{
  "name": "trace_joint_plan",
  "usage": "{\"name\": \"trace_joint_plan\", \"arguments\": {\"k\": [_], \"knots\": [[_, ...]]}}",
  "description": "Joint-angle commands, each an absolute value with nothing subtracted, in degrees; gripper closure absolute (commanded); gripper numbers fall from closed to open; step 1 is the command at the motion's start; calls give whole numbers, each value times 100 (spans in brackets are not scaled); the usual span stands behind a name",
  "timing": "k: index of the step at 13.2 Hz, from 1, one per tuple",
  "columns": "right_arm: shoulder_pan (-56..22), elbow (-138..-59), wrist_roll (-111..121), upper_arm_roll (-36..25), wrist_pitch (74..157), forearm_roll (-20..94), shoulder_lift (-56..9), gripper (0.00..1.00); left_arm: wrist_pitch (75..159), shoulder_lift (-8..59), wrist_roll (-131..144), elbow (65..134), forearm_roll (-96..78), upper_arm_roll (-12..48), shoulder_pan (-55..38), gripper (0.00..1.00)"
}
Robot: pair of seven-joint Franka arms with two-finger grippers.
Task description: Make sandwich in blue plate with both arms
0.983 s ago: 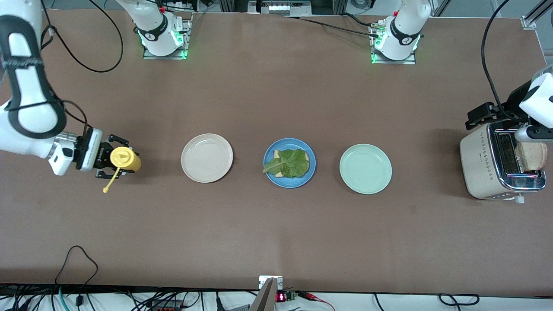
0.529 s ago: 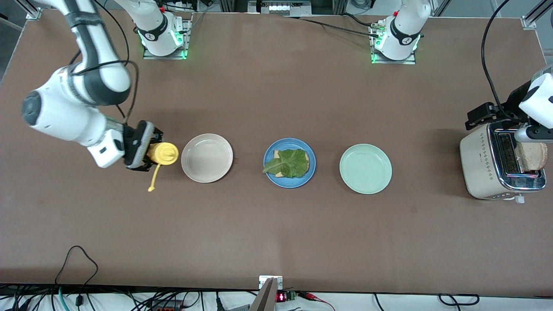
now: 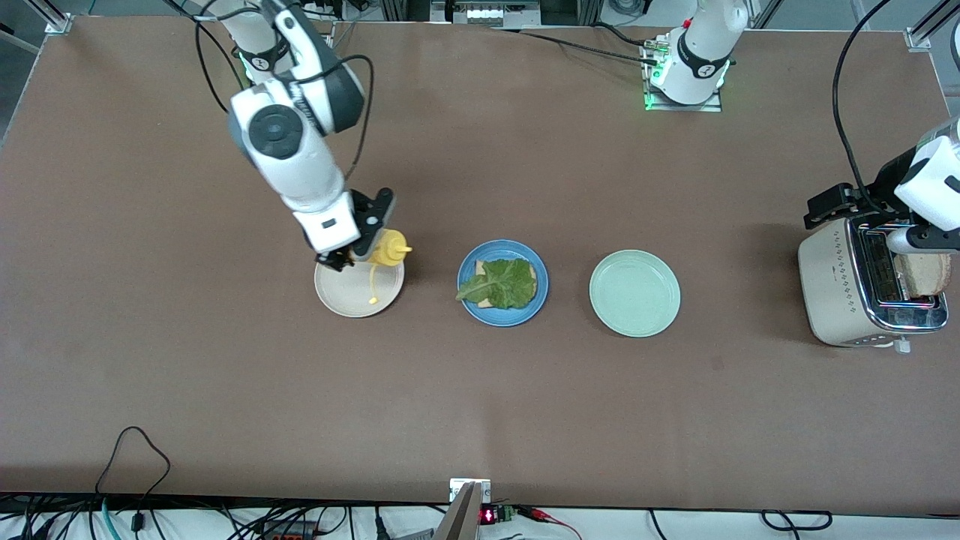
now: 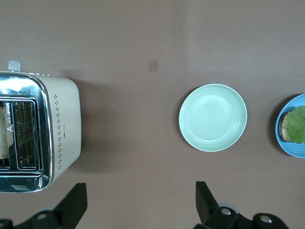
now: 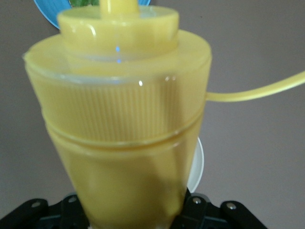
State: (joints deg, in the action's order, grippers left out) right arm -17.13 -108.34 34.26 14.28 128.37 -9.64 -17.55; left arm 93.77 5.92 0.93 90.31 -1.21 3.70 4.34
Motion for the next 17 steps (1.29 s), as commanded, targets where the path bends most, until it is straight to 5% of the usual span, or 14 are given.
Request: {"name": "trace_joint_plan", "arguments": {"k": [1,9,17], "knots": [[-2047,-10179,2858,1336,12832,-1492,-2432,100,9387,580,79,9026,-167,360,448,0],[-3383,-9475,2418,449,12955,-1863,-3585,100,9378,589,70,9035,-193,352,501,0],[-3604,-9431,2136,439,12955,-2426,-3736,100,9387,589,26,9035,-237,343,598,0]]}}
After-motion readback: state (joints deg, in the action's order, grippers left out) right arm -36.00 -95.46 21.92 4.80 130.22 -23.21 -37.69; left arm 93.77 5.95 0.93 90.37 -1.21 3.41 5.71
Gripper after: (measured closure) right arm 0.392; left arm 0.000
